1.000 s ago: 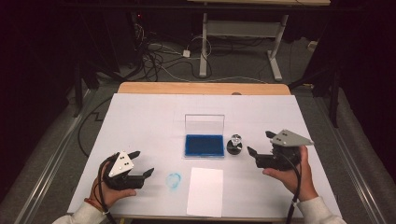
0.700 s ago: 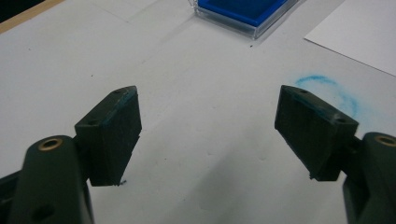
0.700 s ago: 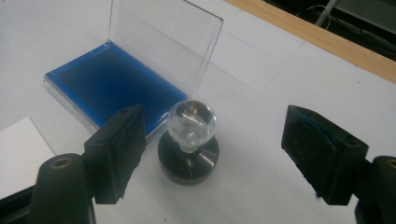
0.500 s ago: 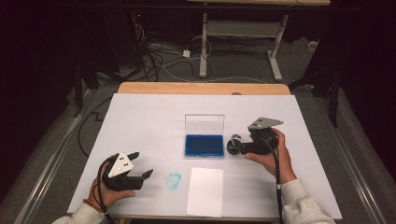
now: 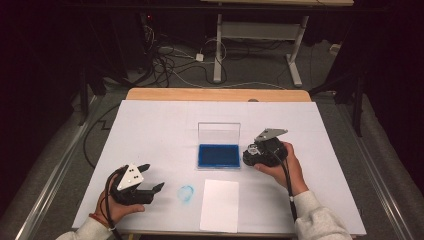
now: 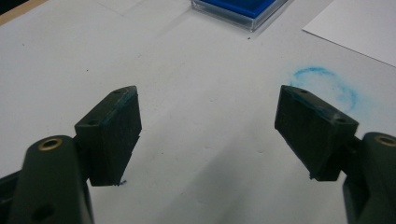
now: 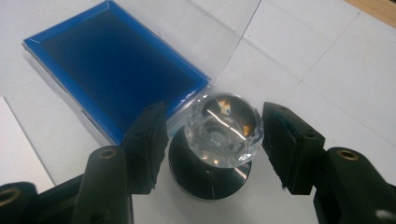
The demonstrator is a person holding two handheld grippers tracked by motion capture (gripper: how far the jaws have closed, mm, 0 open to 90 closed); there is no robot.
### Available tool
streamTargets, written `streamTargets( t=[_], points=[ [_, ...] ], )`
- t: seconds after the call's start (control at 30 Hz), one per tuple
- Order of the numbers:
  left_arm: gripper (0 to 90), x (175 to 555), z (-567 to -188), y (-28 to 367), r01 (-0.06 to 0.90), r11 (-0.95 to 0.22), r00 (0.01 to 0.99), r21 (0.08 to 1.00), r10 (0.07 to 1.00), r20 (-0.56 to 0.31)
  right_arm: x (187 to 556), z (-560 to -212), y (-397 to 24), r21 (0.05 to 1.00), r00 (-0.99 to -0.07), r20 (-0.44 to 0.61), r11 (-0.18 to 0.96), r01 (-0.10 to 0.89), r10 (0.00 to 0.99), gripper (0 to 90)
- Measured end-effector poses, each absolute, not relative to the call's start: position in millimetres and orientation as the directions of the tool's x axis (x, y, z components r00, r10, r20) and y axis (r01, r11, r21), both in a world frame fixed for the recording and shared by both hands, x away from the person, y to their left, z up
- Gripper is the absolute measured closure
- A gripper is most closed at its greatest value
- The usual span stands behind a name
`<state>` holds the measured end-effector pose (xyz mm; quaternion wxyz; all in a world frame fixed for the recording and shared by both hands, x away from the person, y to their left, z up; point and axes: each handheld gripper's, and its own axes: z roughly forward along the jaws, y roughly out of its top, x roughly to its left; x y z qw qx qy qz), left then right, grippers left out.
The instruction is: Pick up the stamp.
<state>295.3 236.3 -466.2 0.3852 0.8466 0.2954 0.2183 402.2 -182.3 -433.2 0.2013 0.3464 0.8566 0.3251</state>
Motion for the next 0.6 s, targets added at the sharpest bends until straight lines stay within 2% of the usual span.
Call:
streamTargets(
  t=[0.03, 0.07, 0.3, 0.33, 0.4, 0.6],
  points=[
    [22.3, 295.3, -466.2, 236.3, 0.332, -0.529, 0.73, 0.781, 0.668, 0.142, 402.2, -433.2, -182.3, 0.696, -0.679, -0.12, 0.549, 0.463, 0.724, 43.8],
    [22.3, 295.4, -466.4, 236.2, 0.332, -0.53, 0.73, 0.78, 0.668, 0.143, 402.3, -433.9, -182.3, 0.701, -0.681, -0.112, 0.544, 0.462, 0.724, 48.4],
    [22.3, 295.7, -466.7, 235.8, 0.333, -0.534, 0.734, 0.777, 0.664, 0.143, 401.2, -430.8, -185.6, 0.718, -0.674, -0.109, 0.526, 0.455, 0.731, 47.5],
    [22.3, 295.8, -466.9, 235.6, 0.334, -0.536, 0.733, 0.775, 0.665, 0.144, 401.2, -430.7, -186.1, 0.719, -0.671, -0.109, 0.525, 0.456, 0.733, 54.6],
    [22.3, 296.0, -467.4, 235.2, 0.336, -0.538, 0.734, 0.773, 0.664, 0.142, 402.0, -431.6, -185.7, 0.716, -0.669, -0.112, 0.527, 0.459, 0.735, 56.0],
    [22.3, 296.1, -467.7, 234.6, 0.336, -0.541, 0.736, 0.771, 0.661, 0.144, 403.1, -431.8, -184.8, 0.722, -0.668, -0.113, 0.523, 0.453, 0.735, 56.7]
  ],
)
